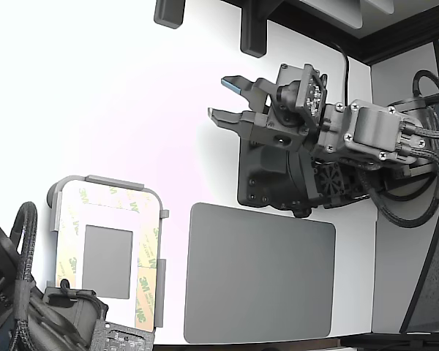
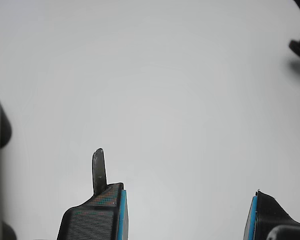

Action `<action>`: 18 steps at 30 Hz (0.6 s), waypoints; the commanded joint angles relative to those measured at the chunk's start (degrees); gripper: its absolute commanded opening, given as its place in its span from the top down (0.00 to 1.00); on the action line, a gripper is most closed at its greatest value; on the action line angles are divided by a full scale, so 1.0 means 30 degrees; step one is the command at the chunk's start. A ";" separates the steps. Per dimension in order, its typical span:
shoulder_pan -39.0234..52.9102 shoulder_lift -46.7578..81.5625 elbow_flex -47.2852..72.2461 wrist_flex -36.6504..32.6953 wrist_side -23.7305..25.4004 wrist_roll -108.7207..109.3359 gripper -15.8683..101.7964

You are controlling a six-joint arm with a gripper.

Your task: Peel off protective film from adhesive tape.

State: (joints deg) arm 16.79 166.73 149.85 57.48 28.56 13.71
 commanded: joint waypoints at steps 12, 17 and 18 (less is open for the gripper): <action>-1.0195 0.0850 0.1143 -0.0322 -1.0400 -3.0908 0.96; -1.0195 0.0615 0.1143 -0.0615 -1.0459 -3.3105 0.96; -1.0195 0.0498 0.1143 -0.0820 -1.0430 -3.3809 0.96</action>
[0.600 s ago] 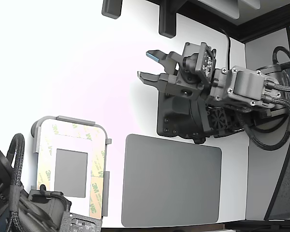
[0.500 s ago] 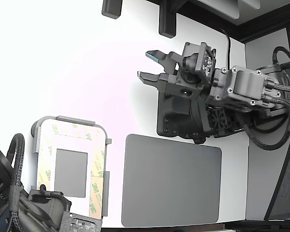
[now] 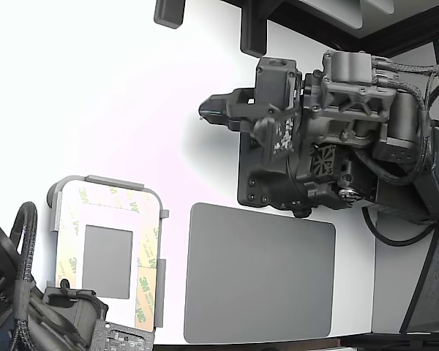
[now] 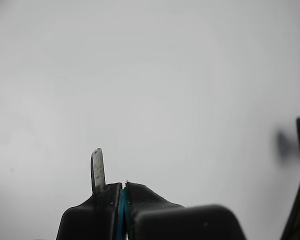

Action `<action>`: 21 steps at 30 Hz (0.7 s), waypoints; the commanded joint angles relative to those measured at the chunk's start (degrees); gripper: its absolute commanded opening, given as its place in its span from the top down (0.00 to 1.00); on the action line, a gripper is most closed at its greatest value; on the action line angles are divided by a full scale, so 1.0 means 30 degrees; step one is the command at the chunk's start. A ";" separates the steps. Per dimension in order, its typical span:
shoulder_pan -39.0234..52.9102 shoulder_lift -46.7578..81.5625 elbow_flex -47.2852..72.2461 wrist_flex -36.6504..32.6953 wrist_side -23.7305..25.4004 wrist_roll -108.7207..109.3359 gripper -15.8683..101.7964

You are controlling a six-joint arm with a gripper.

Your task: Peel off protective film from adhesive tape.

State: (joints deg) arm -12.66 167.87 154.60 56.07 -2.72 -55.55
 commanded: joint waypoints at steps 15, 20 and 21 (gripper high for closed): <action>0.0469 -0.3398 -0.0439 -0.5771 -0.3311 -1.8135 0.96; 0.2666 -0.5508 -0.0439 -0.8467 -0.2637 -1.9277 0.96; 0.3047 -0.5801 -0.0439 -0.8965 -0.2549 -1.9131 0.96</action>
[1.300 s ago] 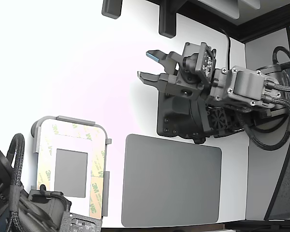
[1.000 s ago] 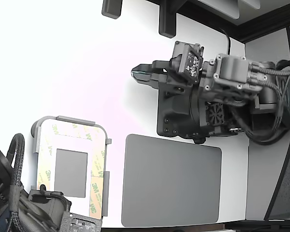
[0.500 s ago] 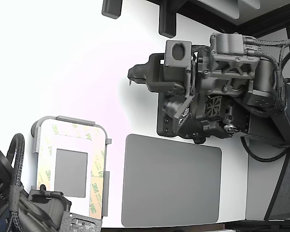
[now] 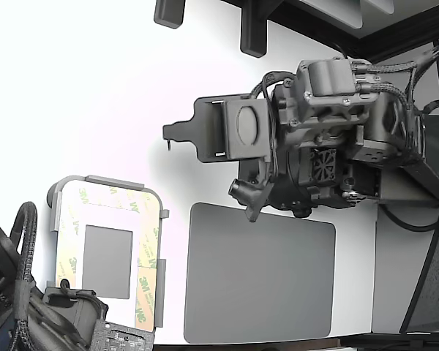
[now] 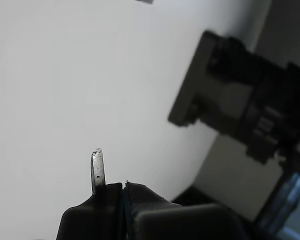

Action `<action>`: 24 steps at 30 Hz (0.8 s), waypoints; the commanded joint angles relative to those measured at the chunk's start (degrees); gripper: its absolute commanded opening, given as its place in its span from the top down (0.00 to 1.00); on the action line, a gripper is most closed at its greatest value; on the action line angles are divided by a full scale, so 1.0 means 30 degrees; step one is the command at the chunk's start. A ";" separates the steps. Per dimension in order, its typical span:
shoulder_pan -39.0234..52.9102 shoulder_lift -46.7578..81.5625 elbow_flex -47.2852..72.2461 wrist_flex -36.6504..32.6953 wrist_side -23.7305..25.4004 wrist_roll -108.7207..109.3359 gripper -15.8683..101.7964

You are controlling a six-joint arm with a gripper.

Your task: Peel off protective film from adhesive tape.

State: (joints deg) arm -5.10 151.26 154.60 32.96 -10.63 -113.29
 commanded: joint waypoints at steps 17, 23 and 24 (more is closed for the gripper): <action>0.7500 -0.3486 -0.0498 -0.5010 0.4014 0.1260 0.97; 0.7500 -0.2432 -0.0674 -0.3809 0.4189 0.0732 0.97; 0.7441 -0.2051 -0.1025 -0.2842 0.4189 0.0615 0.97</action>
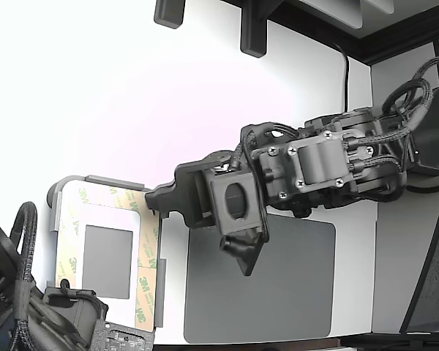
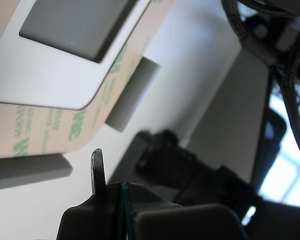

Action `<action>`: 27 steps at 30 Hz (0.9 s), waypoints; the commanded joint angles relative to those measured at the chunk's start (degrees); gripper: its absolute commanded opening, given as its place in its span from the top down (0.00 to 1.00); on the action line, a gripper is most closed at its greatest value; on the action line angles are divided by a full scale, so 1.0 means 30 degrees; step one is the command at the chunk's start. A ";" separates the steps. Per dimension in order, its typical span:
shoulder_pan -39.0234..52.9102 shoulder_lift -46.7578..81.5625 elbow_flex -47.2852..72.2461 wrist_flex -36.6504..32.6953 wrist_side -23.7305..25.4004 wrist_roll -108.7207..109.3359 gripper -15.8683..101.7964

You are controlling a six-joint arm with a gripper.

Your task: Peel off protective film from adhesive tape.

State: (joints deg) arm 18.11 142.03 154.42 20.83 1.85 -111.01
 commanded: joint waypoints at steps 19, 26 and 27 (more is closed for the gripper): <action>-0.0293 -0.3428 -0.3809 0.0879 -0.1553 -0.2373 0.97; 0.0322 -0.7236 -0.7324 0.1465 -0.2344 -0.2578 0.97; 0.0469 -0.7441 -0.7471 0.1465 -0.2344 -0.2578 0.97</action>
State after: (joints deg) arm 19.60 120.85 135.26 25.49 -5.01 -118.83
